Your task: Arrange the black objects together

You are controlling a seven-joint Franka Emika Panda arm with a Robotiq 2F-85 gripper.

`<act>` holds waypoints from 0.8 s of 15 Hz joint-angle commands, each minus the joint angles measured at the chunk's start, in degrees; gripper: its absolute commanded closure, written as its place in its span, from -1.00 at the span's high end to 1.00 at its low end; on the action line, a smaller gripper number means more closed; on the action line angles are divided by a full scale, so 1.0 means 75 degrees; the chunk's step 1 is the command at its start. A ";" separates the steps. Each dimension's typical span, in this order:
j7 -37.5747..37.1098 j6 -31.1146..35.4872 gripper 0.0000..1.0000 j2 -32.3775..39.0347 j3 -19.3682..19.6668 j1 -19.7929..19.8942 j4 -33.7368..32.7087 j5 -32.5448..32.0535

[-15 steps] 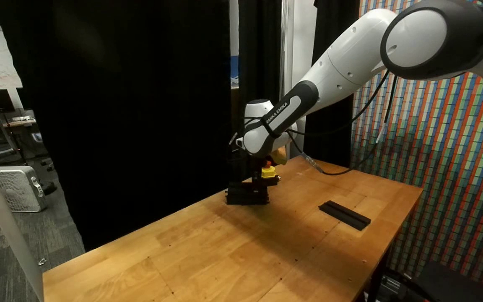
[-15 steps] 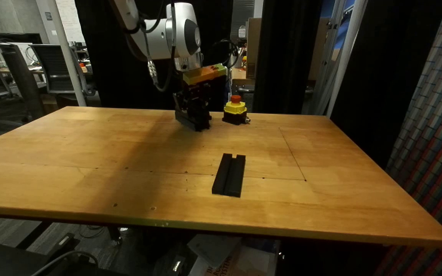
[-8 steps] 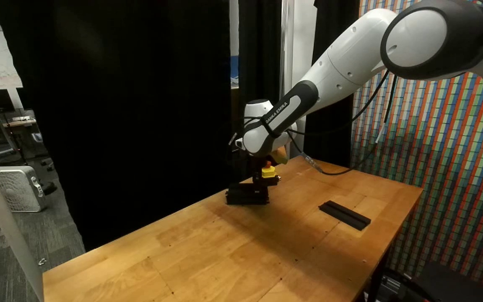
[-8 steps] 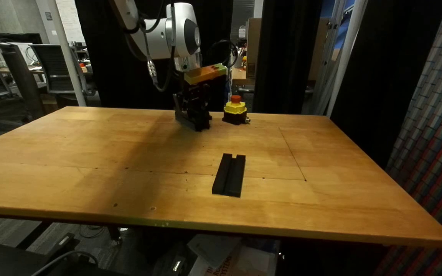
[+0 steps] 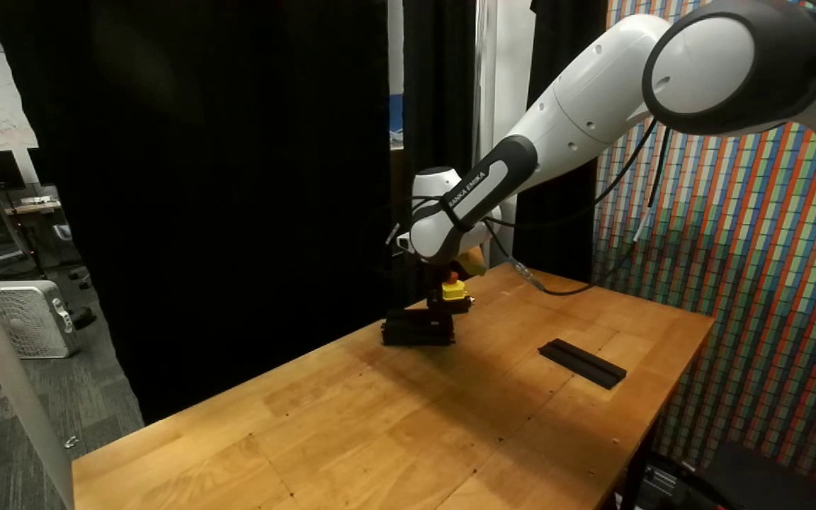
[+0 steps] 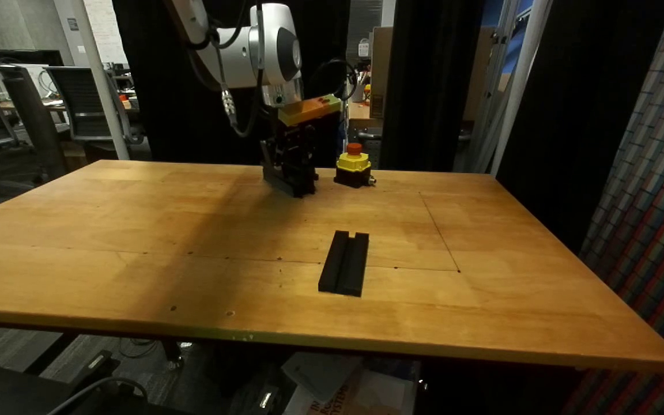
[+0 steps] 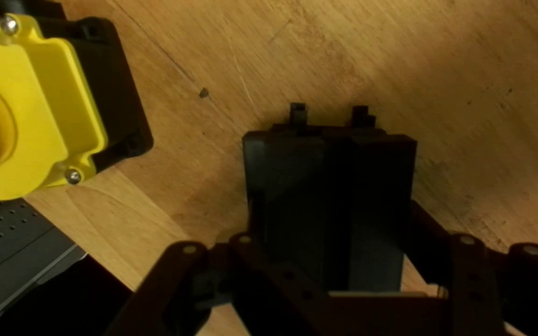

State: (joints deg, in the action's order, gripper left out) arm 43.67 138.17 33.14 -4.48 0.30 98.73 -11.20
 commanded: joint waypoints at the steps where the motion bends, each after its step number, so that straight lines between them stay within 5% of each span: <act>1: 0.0137 -0.0250 -0.08 0.0141 -0.0024 0.0024 -0.0389 -0.0159; 10: 0.0192 -0.0416 -0.08 0.0306 0.0003 0.0013 -0.0663 -0.0151; 11: 0.0125 -0.0450 0.83 0.0311 0.0036 -0.0009 -0.0677 -0.0174; 12: 0.0134 -0.0478 0.87 0.0309 0.0035 0.0000 -0.0686 -0.0163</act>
State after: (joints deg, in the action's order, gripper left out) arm 44.79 136.36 34.56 -4.38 0.33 96.09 -11.20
